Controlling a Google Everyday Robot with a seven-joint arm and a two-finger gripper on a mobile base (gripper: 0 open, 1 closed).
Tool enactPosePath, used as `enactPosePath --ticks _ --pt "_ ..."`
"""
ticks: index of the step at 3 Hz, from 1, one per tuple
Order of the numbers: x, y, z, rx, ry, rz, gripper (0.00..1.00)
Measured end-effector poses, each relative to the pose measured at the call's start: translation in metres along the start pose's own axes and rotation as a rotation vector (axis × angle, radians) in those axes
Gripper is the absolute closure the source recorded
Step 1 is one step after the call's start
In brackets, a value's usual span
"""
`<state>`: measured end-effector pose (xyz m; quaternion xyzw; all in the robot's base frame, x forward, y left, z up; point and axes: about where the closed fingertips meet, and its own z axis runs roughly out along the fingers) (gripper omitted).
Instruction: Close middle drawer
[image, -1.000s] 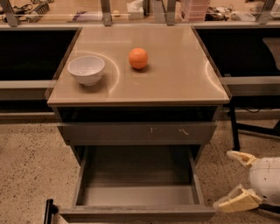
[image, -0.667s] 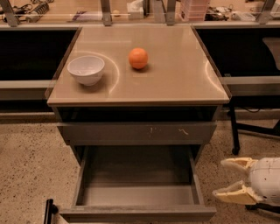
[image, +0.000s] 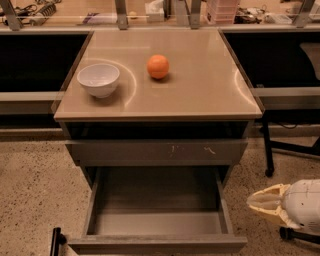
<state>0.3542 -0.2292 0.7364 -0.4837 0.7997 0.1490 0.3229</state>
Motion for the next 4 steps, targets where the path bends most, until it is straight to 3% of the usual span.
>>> enactPosePath --ticks 1,2,3,4 --pt "0.035 -0.005 0.026 -0.012 0.011 0.092 1.00" --pt "0.081 -0.006 0.076 -0.091 -0.030 0.197 1.00" --pt "0.126 0.003 0.138 -0.213 -0.074 0.297 1.00" --pt "0.126 0.003 0.138 -0.213 -0.074 0.297 1.00"
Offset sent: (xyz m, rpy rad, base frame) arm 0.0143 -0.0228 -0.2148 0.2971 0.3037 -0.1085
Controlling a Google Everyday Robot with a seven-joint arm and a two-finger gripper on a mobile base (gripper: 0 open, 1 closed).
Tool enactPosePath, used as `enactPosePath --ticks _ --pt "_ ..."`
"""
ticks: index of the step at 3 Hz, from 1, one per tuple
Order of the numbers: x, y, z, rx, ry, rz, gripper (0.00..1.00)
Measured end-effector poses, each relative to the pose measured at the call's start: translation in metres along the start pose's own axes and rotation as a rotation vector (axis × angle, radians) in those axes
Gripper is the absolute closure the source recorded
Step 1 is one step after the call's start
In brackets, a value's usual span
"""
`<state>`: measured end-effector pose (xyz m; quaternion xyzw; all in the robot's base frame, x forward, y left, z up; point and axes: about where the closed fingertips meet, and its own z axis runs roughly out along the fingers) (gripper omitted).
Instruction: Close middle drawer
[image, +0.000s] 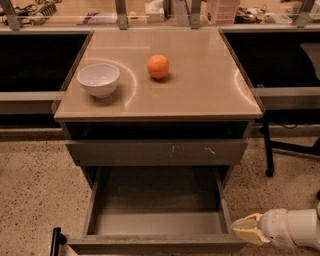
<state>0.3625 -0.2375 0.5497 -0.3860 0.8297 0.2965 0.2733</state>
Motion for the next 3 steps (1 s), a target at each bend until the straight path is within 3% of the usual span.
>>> enactPosePath --ticks 1,3 --pt "0.007 0.006 0.003 0.008 -0.007 0.017 1.00" --pt "0.047 -0.004 0.035 -0.043 -0.019 0.123 1.00"
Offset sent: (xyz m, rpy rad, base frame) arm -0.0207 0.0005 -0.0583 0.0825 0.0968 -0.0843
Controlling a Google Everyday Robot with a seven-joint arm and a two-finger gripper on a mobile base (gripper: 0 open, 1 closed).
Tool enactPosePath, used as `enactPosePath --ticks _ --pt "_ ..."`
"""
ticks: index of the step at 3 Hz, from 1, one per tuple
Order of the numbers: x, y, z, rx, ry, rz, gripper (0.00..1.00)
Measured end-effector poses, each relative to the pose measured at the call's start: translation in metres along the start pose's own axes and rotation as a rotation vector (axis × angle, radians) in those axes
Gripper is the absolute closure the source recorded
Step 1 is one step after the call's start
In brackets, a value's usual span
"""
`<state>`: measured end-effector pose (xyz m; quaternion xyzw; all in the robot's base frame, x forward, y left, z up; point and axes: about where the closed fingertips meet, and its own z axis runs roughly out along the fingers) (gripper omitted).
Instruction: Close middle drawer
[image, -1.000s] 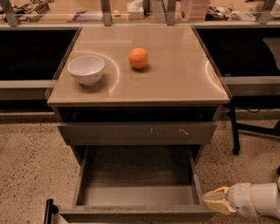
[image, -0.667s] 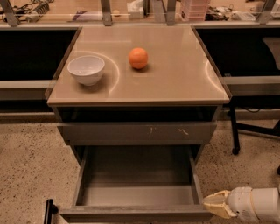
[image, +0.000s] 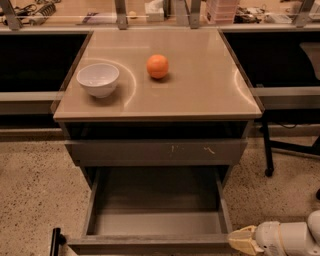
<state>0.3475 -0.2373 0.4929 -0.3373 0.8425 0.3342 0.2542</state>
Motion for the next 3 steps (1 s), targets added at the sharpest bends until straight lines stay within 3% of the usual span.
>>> enactPosePath --ticks 1,3 --pt "0.021 -0.013 0.023 -0.055 0.009 0.061 1.00" --pt "0.033 -0.026 0.040 -0.077 0.027 0.099 1.00"
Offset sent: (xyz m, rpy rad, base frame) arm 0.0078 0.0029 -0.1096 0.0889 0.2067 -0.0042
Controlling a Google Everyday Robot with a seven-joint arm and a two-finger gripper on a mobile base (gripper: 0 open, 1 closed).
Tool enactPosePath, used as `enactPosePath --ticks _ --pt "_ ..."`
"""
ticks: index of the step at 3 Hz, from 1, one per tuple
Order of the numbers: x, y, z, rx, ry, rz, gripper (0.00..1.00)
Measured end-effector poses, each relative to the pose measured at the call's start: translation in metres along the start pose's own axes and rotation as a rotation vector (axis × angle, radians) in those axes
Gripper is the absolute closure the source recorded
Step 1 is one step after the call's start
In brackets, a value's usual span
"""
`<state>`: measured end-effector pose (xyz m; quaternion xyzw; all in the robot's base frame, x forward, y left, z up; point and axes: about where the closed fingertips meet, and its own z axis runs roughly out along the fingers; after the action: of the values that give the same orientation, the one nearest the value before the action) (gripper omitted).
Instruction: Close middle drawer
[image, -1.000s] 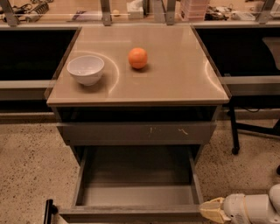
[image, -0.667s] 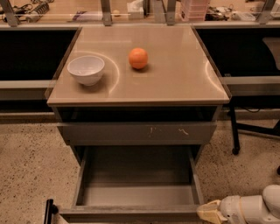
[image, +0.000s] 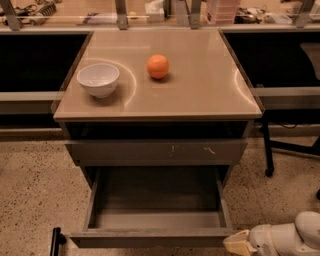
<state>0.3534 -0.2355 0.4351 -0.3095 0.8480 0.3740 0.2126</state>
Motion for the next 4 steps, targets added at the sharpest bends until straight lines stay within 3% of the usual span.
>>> enactPosePath --ticks 1,2,3,4 --pt "-0.004 -0.017 0.013 0.018 0.003 -0.007 1.00" --pt "-0.023 -0.040 0.025 0.067 -0.010 -0.035 1.00" --pt "-0.022 -0.039 0.024 0.067 -0.010 -0.035 1.00" --pt "-0.062 -0.073 0.044 0.128 -0.048 -0.072 1.00"
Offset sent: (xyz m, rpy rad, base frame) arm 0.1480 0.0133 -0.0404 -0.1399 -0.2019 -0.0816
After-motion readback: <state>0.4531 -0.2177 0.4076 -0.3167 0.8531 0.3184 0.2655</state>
